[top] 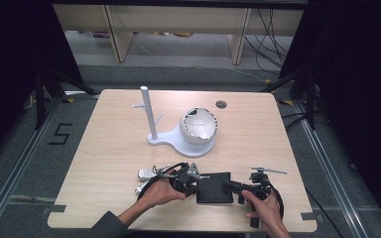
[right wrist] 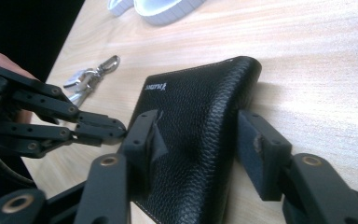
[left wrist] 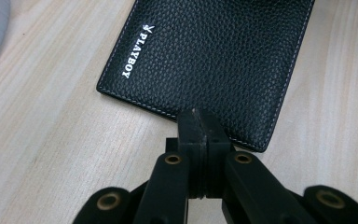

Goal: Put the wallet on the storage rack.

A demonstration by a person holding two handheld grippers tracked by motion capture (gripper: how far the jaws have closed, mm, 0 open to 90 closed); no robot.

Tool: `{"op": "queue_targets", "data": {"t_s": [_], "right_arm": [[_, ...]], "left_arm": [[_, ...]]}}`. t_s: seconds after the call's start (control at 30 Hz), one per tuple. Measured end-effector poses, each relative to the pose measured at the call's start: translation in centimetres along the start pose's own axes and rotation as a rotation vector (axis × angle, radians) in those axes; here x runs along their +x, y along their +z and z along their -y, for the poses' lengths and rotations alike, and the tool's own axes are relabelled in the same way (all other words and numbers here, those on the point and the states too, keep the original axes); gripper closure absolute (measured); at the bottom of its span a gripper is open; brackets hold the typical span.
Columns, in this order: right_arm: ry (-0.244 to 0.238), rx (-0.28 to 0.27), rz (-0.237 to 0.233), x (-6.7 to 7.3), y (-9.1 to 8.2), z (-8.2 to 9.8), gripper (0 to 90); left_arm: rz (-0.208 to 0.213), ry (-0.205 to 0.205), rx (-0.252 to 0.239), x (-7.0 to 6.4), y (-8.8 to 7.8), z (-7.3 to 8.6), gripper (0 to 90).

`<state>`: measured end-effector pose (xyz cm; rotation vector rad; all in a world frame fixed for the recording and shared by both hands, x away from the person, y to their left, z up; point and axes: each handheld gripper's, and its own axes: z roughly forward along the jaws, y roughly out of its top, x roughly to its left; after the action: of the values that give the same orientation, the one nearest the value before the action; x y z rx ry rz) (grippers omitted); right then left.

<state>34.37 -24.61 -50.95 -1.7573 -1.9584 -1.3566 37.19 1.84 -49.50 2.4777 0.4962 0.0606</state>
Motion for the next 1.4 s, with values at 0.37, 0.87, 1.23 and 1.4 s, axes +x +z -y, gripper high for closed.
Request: {"op": "queue_targets", "data": {"t_s": [0.37,0.87,1.23,1.4], "right_arm": [[0.027,-0.032,-0.037,-0.2,-0.4,-0.1,64.0],[-0.182,-0.099,-0.007,1.1,-0.5,-0.9,81.0],[-0.253,-0.091,-0.021,2.6,-0.3,-1.9,83.0],[-0.312,-0.091,-0.04,3.4,-0.3,-2.6,83.5]], "left_arm": [[-0.01,0.007,0.001,-0.1,0.0,0.1,88.9],[-0.023,0.009,0.001,0.0,-0.3,0.4,83.6],[-0.041,0.0,-0.007,-0.5,-2.8,1.4,57.7],[-0.041,-0.031,-0.035,-1.3,-3.8,2.2,49.3]]}}
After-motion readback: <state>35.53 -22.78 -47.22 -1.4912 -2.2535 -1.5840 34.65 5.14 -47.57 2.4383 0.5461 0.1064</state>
